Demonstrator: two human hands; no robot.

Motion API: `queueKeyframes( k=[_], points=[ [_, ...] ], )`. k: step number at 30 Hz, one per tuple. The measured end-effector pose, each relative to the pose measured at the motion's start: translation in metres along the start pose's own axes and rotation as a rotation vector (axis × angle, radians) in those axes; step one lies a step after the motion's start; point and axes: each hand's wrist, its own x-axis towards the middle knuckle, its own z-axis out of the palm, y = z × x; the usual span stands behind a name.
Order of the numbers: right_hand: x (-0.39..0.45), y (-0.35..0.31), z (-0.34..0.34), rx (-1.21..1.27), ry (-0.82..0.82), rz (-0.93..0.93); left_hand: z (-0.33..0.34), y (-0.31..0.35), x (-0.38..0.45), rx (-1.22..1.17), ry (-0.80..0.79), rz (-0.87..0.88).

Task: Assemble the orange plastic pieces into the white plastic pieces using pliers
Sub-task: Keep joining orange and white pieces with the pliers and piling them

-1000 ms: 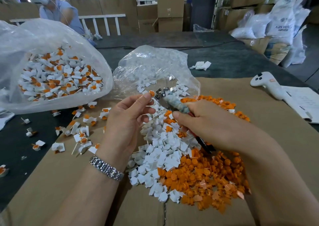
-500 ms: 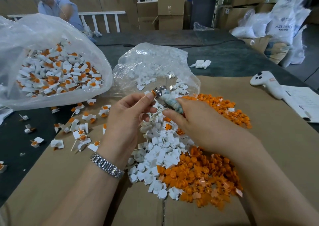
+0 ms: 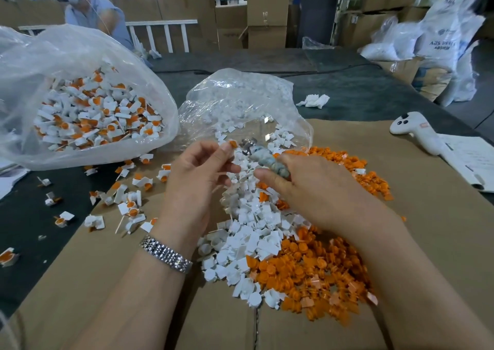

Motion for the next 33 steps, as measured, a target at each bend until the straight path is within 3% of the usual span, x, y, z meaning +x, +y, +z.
queueKeyframes(
  k=[6, 8, 10, 15, 18, 25, 33],
  points=[
    [0.006, 0.029, 0.000, -0.035, 0.061, 0.243, -0.032, 0.005, 0.007, 0.697, 0.521, 0.213],
    [0.008, 0.036, 0.003, -0.060, 0.049, 0.325, -0.037, 0.007, 0.008, 0.896, 0.603, 0.260],
    [0.010, 0.041, 0.007, -0.085, 0.030, 0.401, -0.038, 0.006, 0.008, 0.971, 0.509, 0.269],
    [0.013, 0.052, 0.014, -0.151, 0.006, 0.486, -0.034, 0.007, 0.002, 0.916, -0.118, 0.118],
    [0.014, 0.056, 0.017, -0.162, -0.031, 0.501, -0.036, 0.007, 0.001, 0.993, -0.318, 0.009],
    [0.017, 0.053, 0.024, -0.203, -0.069, 0.478, -0.024, -0.001, 0.000, 1.064, -0.179, 0.093],
    [0.014, 0.054, 0.013, -0.065, -0.029, 0.454, -0.023, -0.005, 0.004, 0.995, -0.058, 0.125]
  ],
)
